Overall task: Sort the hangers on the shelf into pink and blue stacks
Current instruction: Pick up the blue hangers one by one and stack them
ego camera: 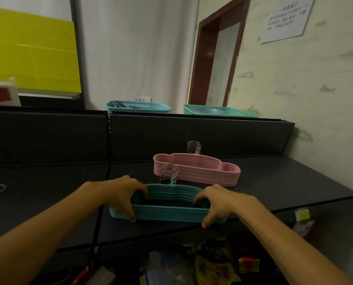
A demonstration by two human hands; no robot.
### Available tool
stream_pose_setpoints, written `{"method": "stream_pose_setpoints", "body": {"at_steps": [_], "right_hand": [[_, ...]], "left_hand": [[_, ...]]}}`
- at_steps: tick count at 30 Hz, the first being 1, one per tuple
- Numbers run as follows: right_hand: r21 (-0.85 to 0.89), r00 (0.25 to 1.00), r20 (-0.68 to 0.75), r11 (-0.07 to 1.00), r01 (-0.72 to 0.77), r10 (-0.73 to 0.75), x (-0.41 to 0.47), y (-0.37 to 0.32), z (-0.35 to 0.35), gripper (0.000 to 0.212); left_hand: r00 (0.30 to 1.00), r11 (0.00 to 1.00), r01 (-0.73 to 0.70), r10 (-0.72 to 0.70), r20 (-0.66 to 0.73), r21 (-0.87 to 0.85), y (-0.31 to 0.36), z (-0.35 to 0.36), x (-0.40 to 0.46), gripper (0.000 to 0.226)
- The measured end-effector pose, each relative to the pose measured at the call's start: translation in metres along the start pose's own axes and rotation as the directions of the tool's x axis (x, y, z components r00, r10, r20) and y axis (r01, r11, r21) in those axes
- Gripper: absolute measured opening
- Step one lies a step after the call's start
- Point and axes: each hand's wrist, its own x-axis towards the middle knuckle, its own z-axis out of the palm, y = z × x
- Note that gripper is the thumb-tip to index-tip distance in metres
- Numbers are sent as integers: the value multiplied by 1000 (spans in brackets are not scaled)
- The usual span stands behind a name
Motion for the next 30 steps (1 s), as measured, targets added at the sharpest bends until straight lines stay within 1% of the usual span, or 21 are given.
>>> {"method": "stream_pose_setpoints", "body": {"at_steps": [2,4,5,7,8,10,12,14,16,19,22,25,28,30], "right_hand": [[-43,1000,-22,999,20,-21,-6,0,2,85],[-87,995,-82,995,52,-59,-14,-1,1,89],[-64,988,-126,995,77,-85,-17,-3,0,88],[35,961,-235,986,160,-148,-22,-16,-4,85],[68,939,-295,976,206,-178,-23,-26,-6,84],[43,893,-390,964,261,-225,-20,-52,-7,81],[-16,861,-440,960,278,-257,-14,-82,-5,79],[-43,845,-455,955,293,-280,-4,-113,-4,78],[-44,845,-450,952,304,-291,7,-142,-2,78],[-78,834,-452,946,315,-315,26,-191,6,79],[-88,829,-445,937,338,-340,43,-245,17,76],[-85,834,-417,929,361,-362,60,-302,29,74],[-76,843,-399,929,362,-361,75,-358,41,74],[-57,849,-390,929,365,-357,83,-394,47,73]], "left_hand": [[998,998,-42,40,-54,-42,-2,4,-9,78],[989,993,-67,54,-138,-94,-6,6,-22,88],[979,990,-72,47,-196,-125,-10,6,-29,91],[951,985,-62,8,-310,-163,-21,11,-45,86],[932,985,-42,-21,-361,-165,-28,13,-53,81],[887,988,15,-85,-453,-157,-39,18,-73,80],[843,986,84,-147,-518,-143,-47,24,-94,87],[803,978,165,-207,-559,-125,-57,33,-115,95],[772,960,243,-276,-573,-135,-70,42,-136,93],[744,927,339,-367,-558,-158,-99,60,-168,77],[719,892,415,-444,-534,-182,-138,78,-209,78],[694,864,461,-493,-525,-202,-183,91,-256,75],[677,841,490,-533,-507,-229,-224,100,-304,66],[674,829,502,-554,-488,-247,-250,106,-332,71]]}}
